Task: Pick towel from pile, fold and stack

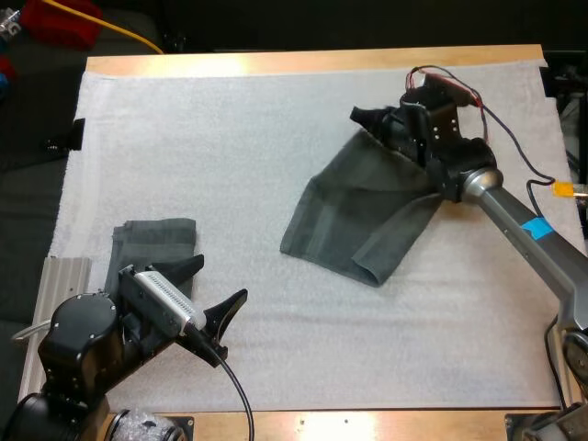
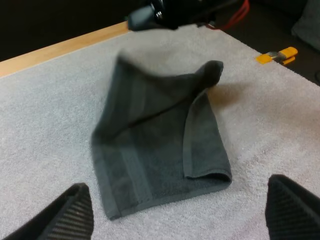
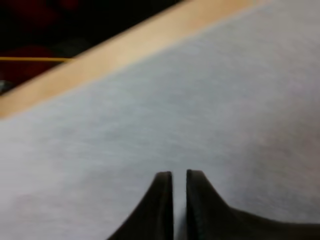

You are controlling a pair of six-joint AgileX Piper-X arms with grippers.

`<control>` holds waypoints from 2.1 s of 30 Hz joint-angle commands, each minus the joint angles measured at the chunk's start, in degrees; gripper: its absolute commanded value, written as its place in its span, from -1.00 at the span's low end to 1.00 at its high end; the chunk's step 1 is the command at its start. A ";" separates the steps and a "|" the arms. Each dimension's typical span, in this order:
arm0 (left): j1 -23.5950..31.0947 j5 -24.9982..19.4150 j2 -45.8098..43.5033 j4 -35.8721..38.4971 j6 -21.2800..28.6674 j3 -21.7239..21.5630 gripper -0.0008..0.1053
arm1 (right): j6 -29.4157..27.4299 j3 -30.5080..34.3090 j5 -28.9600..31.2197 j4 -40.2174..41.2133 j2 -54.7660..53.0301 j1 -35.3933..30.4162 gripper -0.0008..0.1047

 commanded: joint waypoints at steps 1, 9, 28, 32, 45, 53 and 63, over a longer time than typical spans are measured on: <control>-0.26 0.09 0.17 -0.16 -0.52 -0.34 0.32 | -0.64 -0.52 -2.79 -2.71 -0.27 -0.34 -0.49; -0.26 0.09 0.17 -0.16 -0.52 -0.34 0.32 | -0.88 -0.52 -10.99 1.24 -1.99 -0.34 0.29; -0.26 0.09 0.17 -0.16 -0.52 -0.34 0.32 | -10.55 -0.52 -0.72 32.60 -5.52 8.60 0.29; -0.26 0.09 0.17 -0.16 -0.52 -0.34 0.32 | -9.42 -0.52 7.76 35.71 -5.52 12.56 0.29; -0.26 0.09 0.17 3.24 -0.52 -0.34 0.32 | -1.70 2.40 8.72 38.53 -3.02 15.94 0.04; -0.26 0.09 0.17 3.24 -0.52 -0.34 0.32 | -0.16 3.93 6.91 38.55 1.48 16.73 0.04; -0.26 0.09 0.17 3.24 -0.52 -0.34 0.32 | 0.73 3.93 6.76 38.55 5.79 16.71 0.03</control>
